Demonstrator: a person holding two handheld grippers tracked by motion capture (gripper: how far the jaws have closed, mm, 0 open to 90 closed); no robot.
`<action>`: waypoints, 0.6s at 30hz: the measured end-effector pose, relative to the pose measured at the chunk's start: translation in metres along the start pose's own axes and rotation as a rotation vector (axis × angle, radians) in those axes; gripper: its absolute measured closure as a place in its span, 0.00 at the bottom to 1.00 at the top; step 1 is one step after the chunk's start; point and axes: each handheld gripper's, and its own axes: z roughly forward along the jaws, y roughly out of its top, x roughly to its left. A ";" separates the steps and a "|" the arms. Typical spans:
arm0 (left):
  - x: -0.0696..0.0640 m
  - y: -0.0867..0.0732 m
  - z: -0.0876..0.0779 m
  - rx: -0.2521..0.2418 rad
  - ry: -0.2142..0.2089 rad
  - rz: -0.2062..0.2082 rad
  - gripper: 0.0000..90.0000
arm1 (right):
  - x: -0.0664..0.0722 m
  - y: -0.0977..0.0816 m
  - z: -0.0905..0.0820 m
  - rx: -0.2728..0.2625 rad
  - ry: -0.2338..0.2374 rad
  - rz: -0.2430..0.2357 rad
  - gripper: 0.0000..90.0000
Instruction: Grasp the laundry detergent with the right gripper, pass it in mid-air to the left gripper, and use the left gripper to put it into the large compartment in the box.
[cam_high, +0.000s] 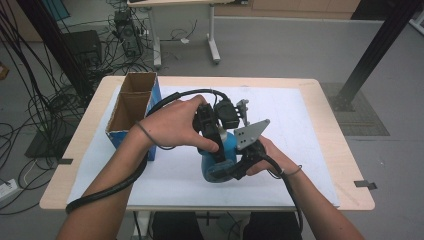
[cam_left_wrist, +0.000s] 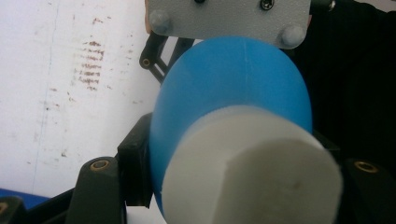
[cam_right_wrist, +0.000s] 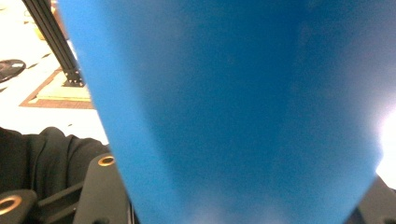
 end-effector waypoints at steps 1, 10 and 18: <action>0.000 0.000 0.000 0.002 -0.002 -0.001 0.41 | 0.000 0.000 0.000 0.000 0.001 0.000 0.46; -0.001 0.001 0.000 0.012 0.002 0.001 0.41 | 0.000 0.000 0.001 -0.001 0.004 0.001 0.46; -0.001 0.001 0.000 0.017 0.001 0.004 0.41 | 0.001 0.000 0.001 -0.002 0.004 0.000 0.46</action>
